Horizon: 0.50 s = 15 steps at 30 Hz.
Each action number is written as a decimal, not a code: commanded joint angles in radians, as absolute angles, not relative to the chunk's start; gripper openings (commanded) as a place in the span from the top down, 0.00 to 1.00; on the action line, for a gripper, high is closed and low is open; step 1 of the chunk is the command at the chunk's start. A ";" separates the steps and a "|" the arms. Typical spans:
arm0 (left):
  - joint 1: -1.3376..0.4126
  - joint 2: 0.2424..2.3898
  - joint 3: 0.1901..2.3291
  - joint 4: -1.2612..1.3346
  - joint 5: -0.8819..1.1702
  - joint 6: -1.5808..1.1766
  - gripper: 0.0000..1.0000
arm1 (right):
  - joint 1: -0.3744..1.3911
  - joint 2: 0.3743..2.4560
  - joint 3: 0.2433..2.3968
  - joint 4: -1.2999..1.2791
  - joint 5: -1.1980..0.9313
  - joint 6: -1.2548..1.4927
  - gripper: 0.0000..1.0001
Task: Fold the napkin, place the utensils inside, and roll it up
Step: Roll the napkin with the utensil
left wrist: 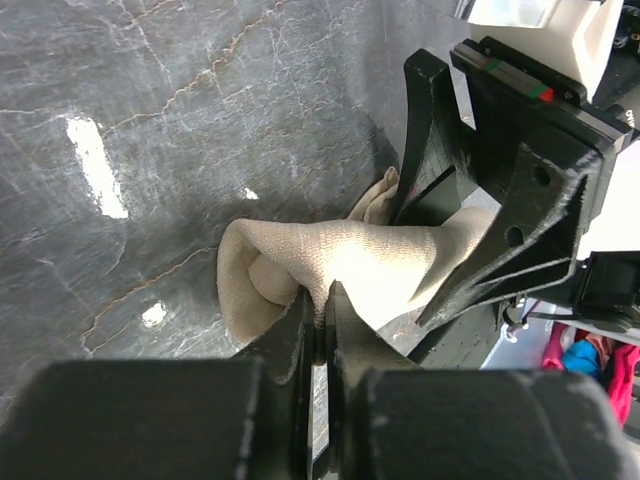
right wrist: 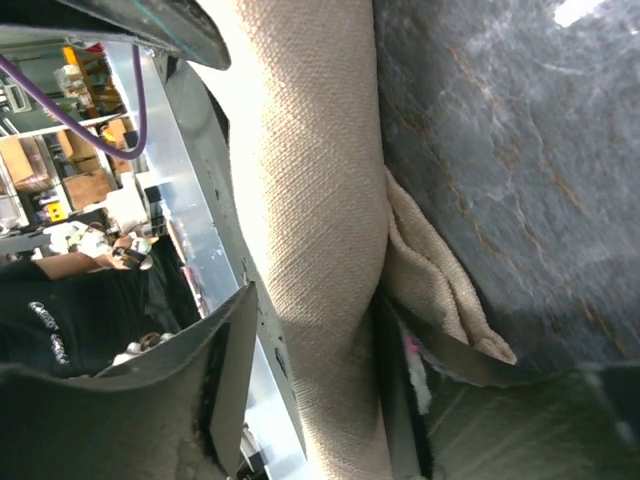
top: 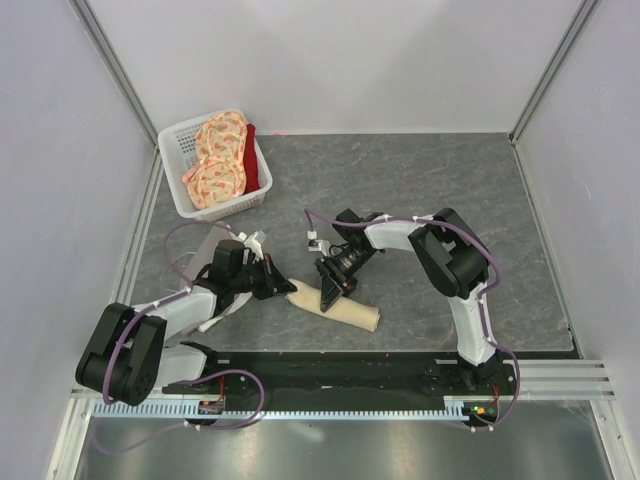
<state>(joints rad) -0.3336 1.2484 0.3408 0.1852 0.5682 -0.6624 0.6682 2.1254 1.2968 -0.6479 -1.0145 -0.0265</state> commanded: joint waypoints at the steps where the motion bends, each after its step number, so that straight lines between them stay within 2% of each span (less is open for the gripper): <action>1: -0.337 1.256 0.353 0.212 0.577 -0.675 0.98 | 0.657 2.065 1.316 -0.623 -0.855 -0.038 0.41; 8: -0.337 1.308 0.403 0.118 0.546 -0.670 0.98 | 0.673 1.838 1.276 -0.556 -0.629 -0.052 0.30; 15: -0.336 1.391 0.469 0.045 0.552 -0.670 0.98 | 0.829 1.655 1.157 -0.465 -0.330 -0.149 0.22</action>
<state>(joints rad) -0.3340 1.3472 0.4263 0.0998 0.5594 -0.6643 0.7238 1.7130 1.2148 -0.5323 -0.5392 -0.0723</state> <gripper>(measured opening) 0.043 0.765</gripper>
